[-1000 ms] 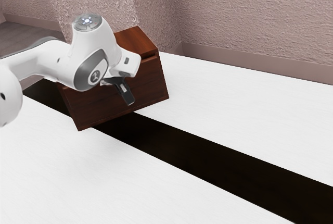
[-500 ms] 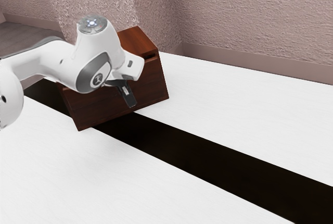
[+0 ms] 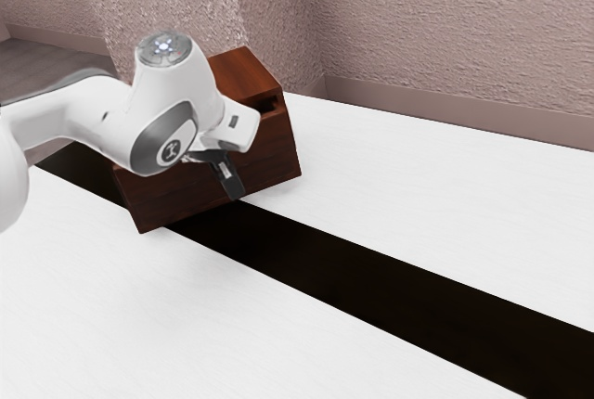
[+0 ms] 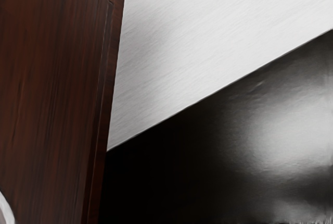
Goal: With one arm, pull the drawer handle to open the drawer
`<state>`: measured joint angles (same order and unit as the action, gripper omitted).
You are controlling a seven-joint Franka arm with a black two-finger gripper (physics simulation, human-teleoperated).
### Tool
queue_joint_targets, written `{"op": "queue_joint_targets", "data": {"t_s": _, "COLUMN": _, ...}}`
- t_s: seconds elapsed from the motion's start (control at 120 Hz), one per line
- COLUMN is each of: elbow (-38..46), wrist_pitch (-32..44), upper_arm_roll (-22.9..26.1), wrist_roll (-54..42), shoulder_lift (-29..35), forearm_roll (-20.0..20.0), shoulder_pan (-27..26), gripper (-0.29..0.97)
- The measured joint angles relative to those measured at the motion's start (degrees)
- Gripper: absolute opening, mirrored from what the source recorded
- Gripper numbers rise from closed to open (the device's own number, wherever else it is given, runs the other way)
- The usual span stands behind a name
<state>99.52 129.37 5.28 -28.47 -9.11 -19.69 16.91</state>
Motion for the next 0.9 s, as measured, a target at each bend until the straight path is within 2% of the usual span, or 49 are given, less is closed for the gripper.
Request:
{"op": "queue_joint_targets", "data": {"t_s": 0.075, "elbow": 1.0, "wrist_pitch": 0.1, "upper_arm_roll": 0.1, "wrist_roll": 0.3, "shoulder_lift": 0.7, "forearm_roll": -0.3, "shoulder_pan": -0.3, "gripper": 0.68}}
{"op": "queue_joint_targets", "data": {"t_s": 0.192, "elbow": 2.3, "wrist_pitch": 0.3, "upper_arm_roll": 0.1, "wrist_roll": 0.7, "shoulder_lift": 1.9, "forearm_roll": -0.6, "shoulder_pan": -0.8, "gripper": 0.62}}
{"op": "queue_joint_targets", "data": {"t_s": 0.233, "elbow": 2.6, "wrist_pitch": 0.3, "upper_arm_roll": 0.1, "wrist_roll": 0.8, "shoulder_lift": 2.6, "forearm_roll": -0.6, "shoulder_pan": -0.8, "gripper": 0.51}}
{"op": "queue_joint_targets", "data": {"t_s": 0.267, "elbow": 3.2, "wrist_pitch": 0.3, "upper_arm_roll": 0.1, "wrist_roll": 0.9, "shoulder_lift": 3.3, "forearm_roll": -0.7, "shoulder_pan": -1.0, "gripper": 0.49}}
{"op": "queue_joint_targets", "data": {"t_s": 0.317, "elbow": 3.9, "wrist_pitch": 0.3, "upper_arm_roll": 0.1, "wrist_roll": 1.1, "shoulder_lift": 4.0, "forearm_roll": -0.8, "shoulder_pan": -1.2, "gripper": 0.38}}
{"op": "queue_joint_targets", "data": {"t_s": 0.417, "elbow": 4.3, "wrist_pitch": 0.4, "upper_arm_roll": 0.1, "wrist_roll": 1.4, "shoulder_lift": 4.4, "forearm_roll": -1.0, "shoulder_pan": -1.4, "gripper": 0.3}}
{"op": "queue_joint_targets", "data": {"t_s": 0.508, "elbow": 4.9, "wrist_pitch": 0.4, "upper_arm_roll": 0.2, "wrist_roll": 1.8, "shoulder_lift": 4.4, "forearm_roll": -1.1, "shoulder_pan": -1.7, "gripper": 0.44}}
{"op": "queue_joint_targets", "data": {"t_s": 0.567, "elbow": 5.1, "wrist_pitch": 0.5, "upper_arm_roll": 0.2, "wrist_roll": 2.0, "shoulder_lift": 4.5, "forearm_roll": -1.1, "shoulder_pan": -1.8, "gripper": 0.48}}
{"op": "queue_joint_targets", "data": {"t_s": 0.792, "elbow": 6.7, "wrist_pitch": 0.5, "upper_arm_roll": 0.2, "wrist_roll": 2.7, "shoulder_lift": 6.0, "forearm_roll": -1.2, "shoulder_pan": -2.4, "gripper": 0.44}}
{"op": "queue_joint_targets", "data": {"t_s": 0.9, "elbow": 8.1, "wrist_pitch": 0.6, "upper_arm_roll": 0.3, "wrist_roll": 3.1, "shoulder_lift": 7.2, "forearm_roll": -1.2, "shoulder_pan": -3.1, "gripper": 0.51}}
